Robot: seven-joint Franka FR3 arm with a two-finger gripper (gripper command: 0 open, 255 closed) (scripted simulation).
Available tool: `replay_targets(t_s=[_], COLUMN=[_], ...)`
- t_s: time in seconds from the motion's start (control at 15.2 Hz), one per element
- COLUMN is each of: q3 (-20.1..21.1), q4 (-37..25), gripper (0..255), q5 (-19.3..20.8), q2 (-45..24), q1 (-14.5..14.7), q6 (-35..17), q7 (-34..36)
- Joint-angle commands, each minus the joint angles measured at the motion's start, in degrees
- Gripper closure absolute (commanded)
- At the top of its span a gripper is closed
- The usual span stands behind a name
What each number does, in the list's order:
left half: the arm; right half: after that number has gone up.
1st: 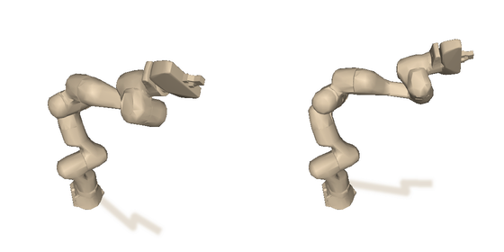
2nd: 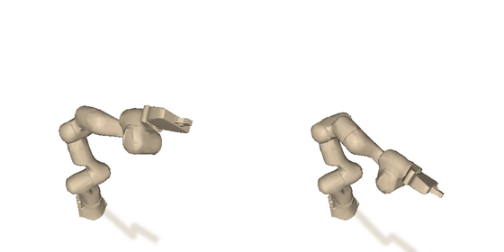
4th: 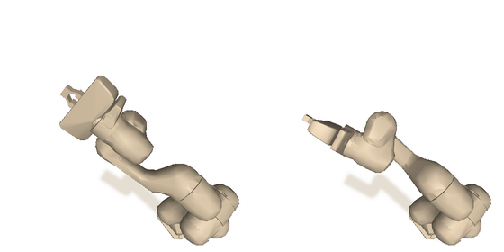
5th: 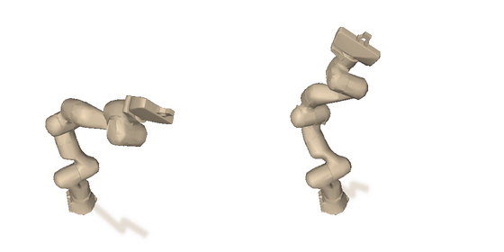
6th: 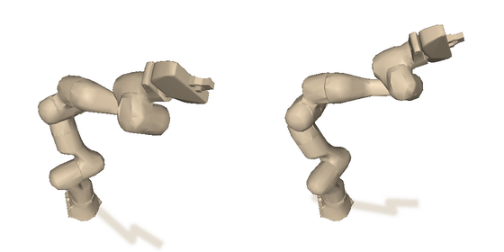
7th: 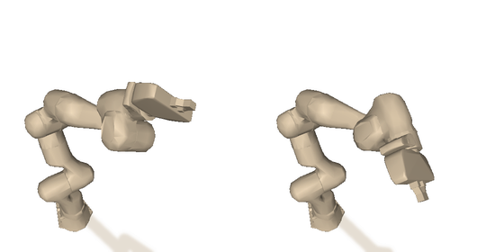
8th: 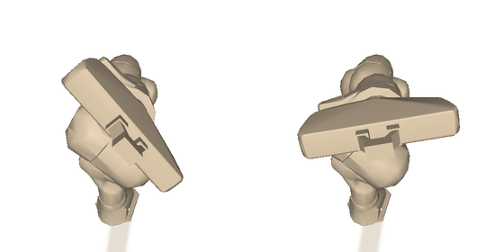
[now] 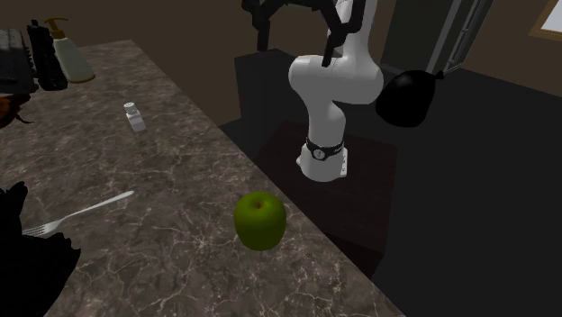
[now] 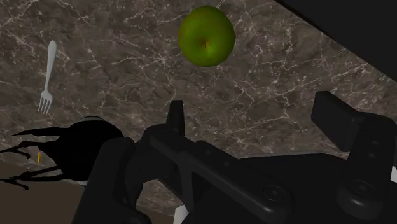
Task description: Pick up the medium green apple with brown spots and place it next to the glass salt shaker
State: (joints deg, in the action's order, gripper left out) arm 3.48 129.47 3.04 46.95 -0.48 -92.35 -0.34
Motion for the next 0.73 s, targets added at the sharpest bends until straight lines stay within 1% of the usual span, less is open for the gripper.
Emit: replay_targets(t_s=[0.0,0.33,0.66], q3=[0.0,-4.7,-8.8], q4=[0.0,4.3,7.2], gripper=[0,0,0], q5=[0.0,1.3,2.5], q2=[0.0,-5.4,-12.4], q1=[0.0,2.5,4.8], q6=[0.0,-4.7,-9.4], q7=[0.0,-10.8,-21.4])
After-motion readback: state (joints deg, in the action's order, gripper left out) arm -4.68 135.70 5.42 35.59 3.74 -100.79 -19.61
